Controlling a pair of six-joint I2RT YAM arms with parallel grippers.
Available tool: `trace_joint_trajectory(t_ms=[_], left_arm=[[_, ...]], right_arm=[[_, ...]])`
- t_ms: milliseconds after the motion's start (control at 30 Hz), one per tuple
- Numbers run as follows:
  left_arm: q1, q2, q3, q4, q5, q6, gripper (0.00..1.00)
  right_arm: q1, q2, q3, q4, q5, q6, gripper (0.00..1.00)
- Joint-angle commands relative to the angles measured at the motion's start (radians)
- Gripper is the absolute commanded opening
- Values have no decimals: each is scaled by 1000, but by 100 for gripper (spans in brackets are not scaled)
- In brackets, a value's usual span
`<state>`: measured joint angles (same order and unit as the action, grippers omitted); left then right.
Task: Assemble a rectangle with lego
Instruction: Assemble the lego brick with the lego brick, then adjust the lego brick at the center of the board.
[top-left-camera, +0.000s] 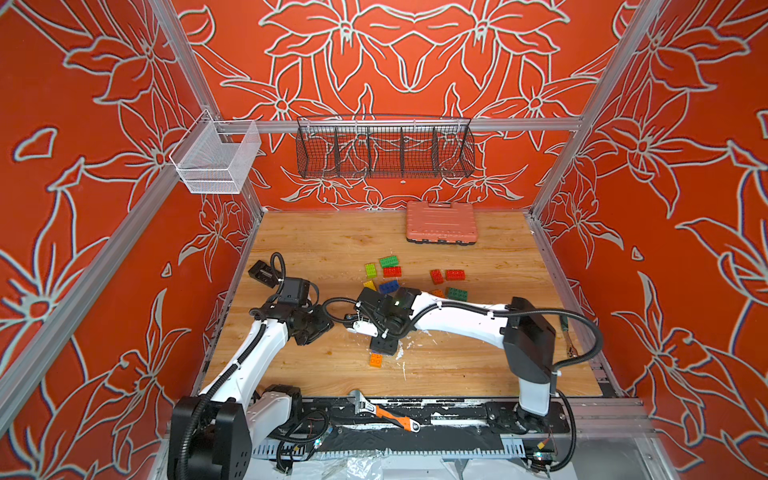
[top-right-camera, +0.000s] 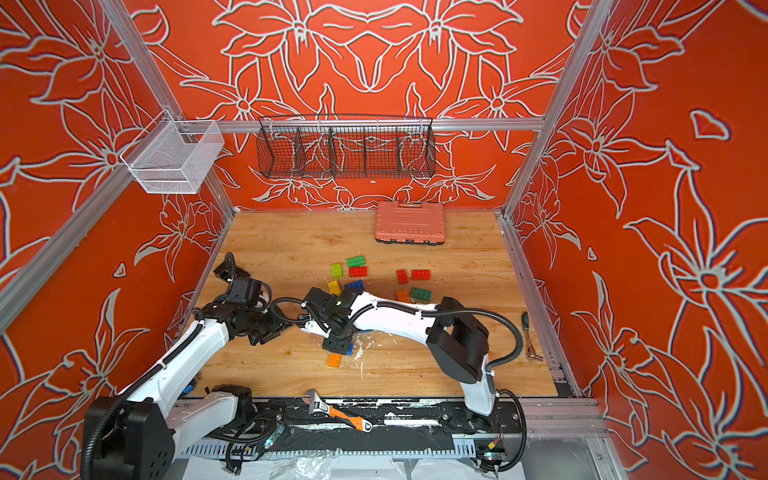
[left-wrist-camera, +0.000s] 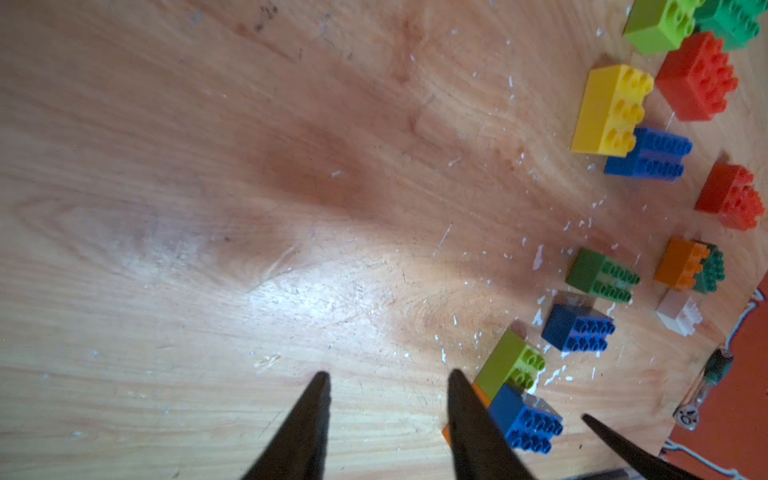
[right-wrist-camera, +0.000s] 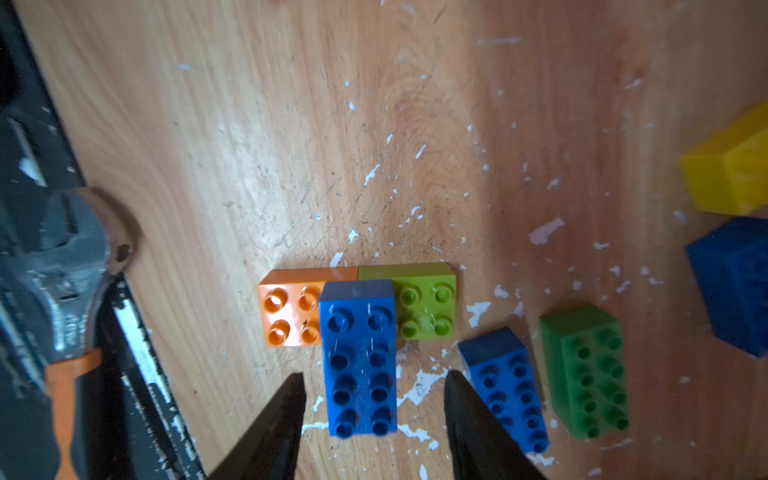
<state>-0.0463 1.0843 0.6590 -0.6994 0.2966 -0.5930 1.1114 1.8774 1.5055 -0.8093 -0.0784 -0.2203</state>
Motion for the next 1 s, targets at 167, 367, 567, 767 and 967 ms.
trace_joint_trajectory(t_ms=[167, 367, 567, 767, 967], left_arm=[[-164, 95, 19, -49, 30, -23, 26], [-295, 120, -40, 27, 15, -91, 20], [-439, 128, -83, 109, -9, -177, 19], [-494, 164, -132, 211, 20, -217, 18], [-525, 192, -125, 259, 16, -220, 18]], right_arm=[[-112, -248, -138, 23, -99, 274, 53], [-218, -312, -242, 70, -76, 628, 60], [-217, -254, -306, 125, -24, 819, 69], [-207, -182, -332, 177, 16, 885, 75], [-193, -150, -322, 179, 64, 913, 79]])
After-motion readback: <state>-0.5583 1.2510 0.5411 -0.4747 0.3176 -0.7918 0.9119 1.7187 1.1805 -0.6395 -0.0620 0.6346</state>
